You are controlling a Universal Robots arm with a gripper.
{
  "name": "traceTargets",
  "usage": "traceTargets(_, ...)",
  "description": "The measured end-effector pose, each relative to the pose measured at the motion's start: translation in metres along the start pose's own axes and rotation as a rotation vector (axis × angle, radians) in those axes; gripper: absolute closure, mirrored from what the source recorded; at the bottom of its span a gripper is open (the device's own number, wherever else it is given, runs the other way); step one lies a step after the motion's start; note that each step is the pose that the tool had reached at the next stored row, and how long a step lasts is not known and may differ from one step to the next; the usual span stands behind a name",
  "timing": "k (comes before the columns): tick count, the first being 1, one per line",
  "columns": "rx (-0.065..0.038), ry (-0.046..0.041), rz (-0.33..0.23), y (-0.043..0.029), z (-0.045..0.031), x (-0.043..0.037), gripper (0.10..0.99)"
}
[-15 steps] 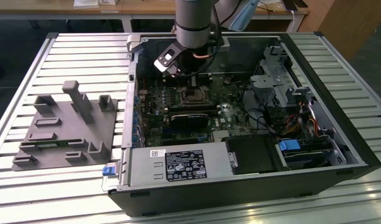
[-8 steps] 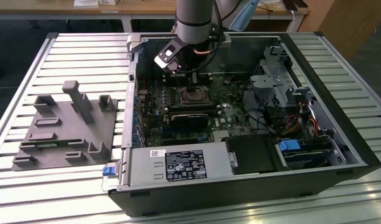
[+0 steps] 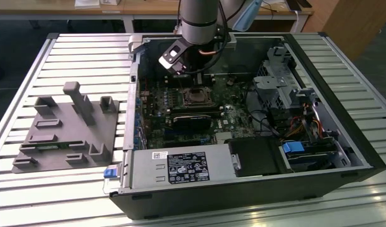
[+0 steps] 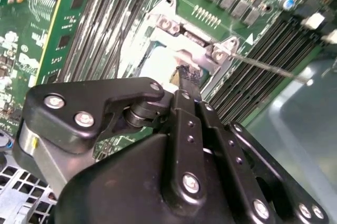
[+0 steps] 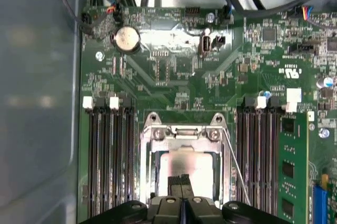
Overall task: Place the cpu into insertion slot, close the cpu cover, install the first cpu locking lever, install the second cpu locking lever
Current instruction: 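Close the cpu cover, then install the first cpu locking lever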
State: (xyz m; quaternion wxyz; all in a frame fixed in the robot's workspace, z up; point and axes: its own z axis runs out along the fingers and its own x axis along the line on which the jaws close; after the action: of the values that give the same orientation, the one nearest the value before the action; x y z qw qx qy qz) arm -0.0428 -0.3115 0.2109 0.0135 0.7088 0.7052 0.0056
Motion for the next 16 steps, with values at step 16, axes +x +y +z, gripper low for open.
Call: traceTargets(16,0.0,0.0,0.0,0.0042,0.0001,0.0,0.98)
